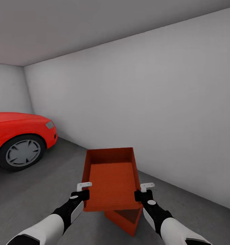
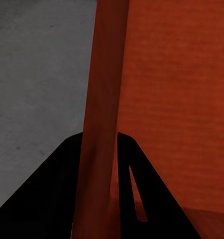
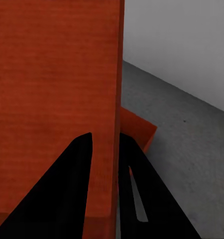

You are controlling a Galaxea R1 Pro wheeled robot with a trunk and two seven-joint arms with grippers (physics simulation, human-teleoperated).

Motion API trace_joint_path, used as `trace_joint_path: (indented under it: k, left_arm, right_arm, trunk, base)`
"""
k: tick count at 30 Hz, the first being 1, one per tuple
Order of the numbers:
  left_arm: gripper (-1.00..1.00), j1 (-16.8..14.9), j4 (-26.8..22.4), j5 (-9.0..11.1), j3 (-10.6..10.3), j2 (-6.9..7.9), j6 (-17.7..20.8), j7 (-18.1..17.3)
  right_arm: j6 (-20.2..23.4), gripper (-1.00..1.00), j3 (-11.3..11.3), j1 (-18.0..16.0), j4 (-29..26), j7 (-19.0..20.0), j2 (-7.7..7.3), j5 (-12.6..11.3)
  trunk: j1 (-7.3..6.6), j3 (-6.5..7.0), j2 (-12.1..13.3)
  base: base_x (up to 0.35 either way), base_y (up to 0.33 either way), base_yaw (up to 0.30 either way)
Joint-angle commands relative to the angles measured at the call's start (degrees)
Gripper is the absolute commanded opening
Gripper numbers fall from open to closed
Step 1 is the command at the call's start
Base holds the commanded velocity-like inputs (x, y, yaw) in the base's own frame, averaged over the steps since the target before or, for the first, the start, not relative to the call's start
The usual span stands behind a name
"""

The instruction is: Move the two storage containers from the living room to the garage. In the garage, place one container on the floor and stack the other container on top of it (either order is fine).

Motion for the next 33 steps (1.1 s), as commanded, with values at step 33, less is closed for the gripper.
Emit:
trace_joint_path:
  k: [33]
  left_arm:
    - [-1.00,-0.01,-1.81,-3.91,3.18,-0.05,-1.17,0.58]
  right_arm:
    - [-0.11,-1.00,-2.19,-0.01,0.24,-0.10,1.83,0.36]
  trunk:
    - [0.02,-0.02,-0.03]
  base:
    - [0.301,0.063,0.000]
